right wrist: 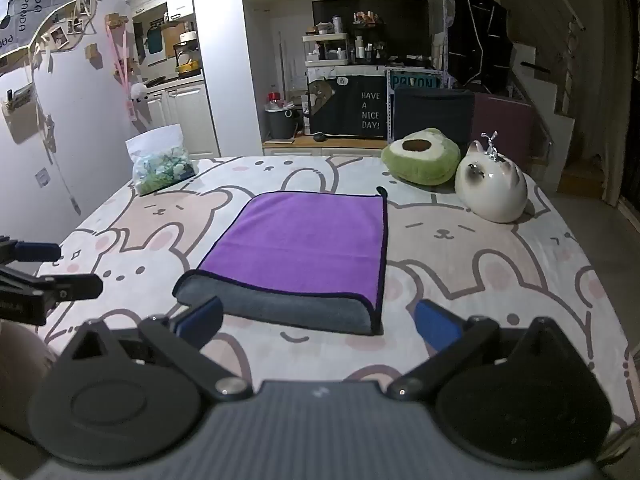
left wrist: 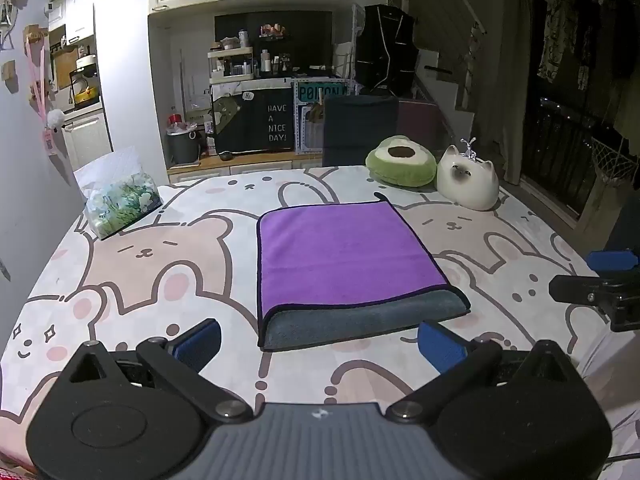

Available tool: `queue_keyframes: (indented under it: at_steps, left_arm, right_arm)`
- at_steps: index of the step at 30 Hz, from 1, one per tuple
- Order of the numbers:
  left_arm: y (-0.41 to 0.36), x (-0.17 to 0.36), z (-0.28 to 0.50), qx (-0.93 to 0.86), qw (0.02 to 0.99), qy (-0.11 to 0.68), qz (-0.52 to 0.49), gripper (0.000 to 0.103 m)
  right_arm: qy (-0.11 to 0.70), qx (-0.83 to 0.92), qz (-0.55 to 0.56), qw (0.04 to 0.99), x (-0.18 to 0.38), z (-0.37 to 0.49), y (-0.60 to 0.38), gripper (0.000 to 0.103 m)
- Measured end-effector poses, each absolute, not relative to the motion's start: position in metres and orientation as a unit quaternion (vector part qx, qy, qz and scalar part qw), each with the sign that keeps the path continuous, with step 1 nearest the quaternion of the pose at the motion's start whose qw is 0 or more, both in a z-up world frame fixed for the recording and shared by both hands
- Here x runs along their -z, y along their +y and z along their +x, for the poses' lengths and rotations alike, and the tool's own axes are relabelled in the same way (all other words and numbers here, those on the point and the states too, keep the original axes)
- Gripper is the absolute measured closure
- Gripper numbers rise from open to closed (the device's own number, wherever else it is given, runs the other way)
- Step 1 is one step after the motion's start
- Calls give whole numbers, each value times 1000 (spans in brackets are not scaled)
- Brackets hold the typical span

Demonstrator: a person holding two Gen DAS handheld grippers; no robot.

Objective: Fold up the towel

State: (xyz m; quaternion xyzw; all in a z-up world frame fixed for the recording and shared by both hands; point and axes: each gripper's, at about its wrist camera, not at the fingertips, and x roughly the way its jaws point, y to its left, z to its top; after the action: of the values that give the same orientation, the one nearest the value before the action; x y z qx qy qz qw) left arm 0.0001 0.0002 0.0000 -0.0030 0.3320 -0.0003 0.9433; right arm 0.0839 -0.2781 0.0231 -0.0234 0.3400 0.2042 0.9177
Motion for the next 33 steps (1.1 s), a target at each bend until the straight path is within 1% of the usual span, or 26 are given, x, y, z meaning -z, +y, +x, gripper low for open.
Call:
queue_keyframes:
  at_steps: [33]
  left_arm:
    - [0,0,0,-1,943,332,1,0]
  right_arm:
    - [339,-204,-26,918,-23,83,-277,0]
